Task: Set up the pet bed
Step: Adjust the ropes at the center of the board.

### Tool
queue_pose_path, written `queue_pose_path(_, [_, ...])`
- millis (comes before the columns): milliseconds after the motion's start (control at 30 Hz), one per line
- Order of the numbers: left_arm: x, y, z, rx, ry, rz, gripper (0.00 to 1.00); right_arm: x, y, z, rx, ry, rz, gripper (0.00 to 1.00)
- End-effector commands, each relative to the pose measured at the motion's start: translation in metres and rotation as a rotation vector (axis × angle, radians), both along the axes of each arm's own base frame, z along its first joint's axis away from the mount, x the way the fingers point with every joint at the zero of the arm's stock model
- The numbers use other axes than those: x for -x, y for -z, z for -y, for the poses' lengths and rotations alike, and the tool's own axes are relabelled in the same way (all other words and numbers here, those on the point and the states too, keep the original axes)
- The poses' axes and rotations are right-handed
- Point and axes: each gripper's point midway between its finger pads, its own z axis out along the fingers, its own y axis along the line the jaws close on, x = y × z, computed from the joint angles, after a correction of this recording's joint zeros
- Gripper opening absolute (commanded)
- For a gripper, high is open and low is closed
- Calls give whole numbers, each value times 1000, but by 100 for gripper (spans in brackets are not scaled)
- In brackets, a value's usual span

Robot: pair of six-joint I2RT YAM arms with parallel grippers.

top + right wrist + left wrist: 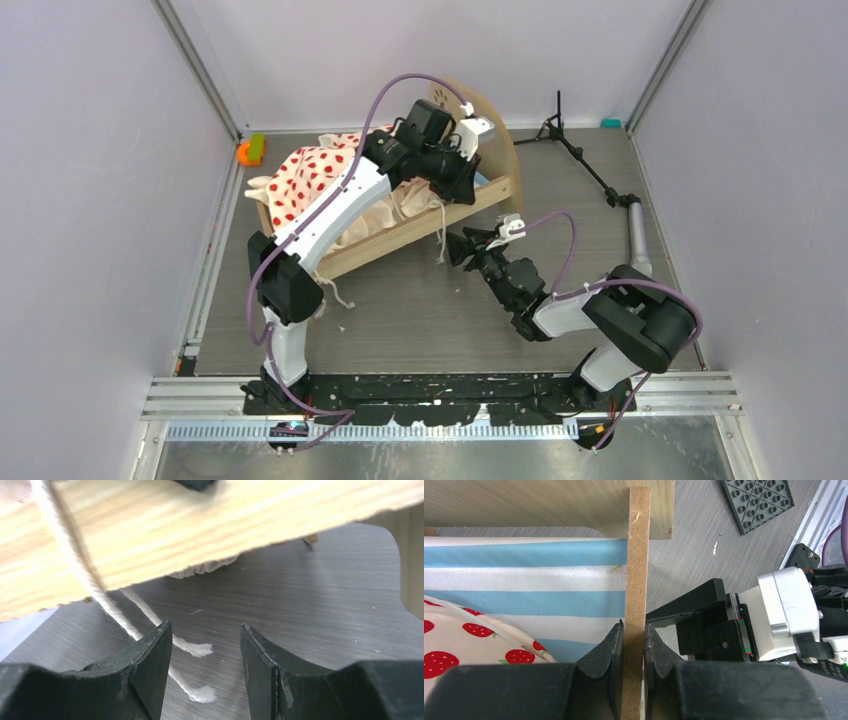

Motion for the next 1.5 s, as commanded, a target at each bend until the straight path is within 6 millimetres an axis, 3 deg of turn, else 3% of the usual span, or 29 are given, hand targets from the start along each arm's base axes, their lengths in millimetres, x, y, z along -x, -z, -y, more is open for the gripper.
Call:
queue_pose_path(0, [6, -98, 11, 228, 50, 187, 0, 3, -44, -14, -69, -66, 134, 57])
queue_pose_path(333, [6, -98, 11, 229, 53, 186, 0, 9, -47, -31, -65, -153, 148, 58])
queue_pose_path(633, [7, -99, 11, 231, 55, 184, 0, -14, -44, -47, -33, -129, 162, 57])
queue_pose_path(733, [7, -100, 11, 233, 56, 187, 0, -23, -43, -48, -16, -97, 171, 50])
queue_pose_path(867, [6, -101, 11, 231, 54, 189, 0, -24, -44, -48, -17, -89, 172, 26])
queue_pose_path(967, [5, -100, 10, 228, 49, 190, 0, -23, -38, -38, -41, -59, 138, 2])
queue_pose_path(1300, [14, -69, 20, 204, 93, 116, 0, 9, 0, 18, -181, 56, -56, 0])
queue_pose_path(1467, [39, -40, 36, 159, 166, 78, 0, 13, 11, 32, -169, 118, -168, 0])
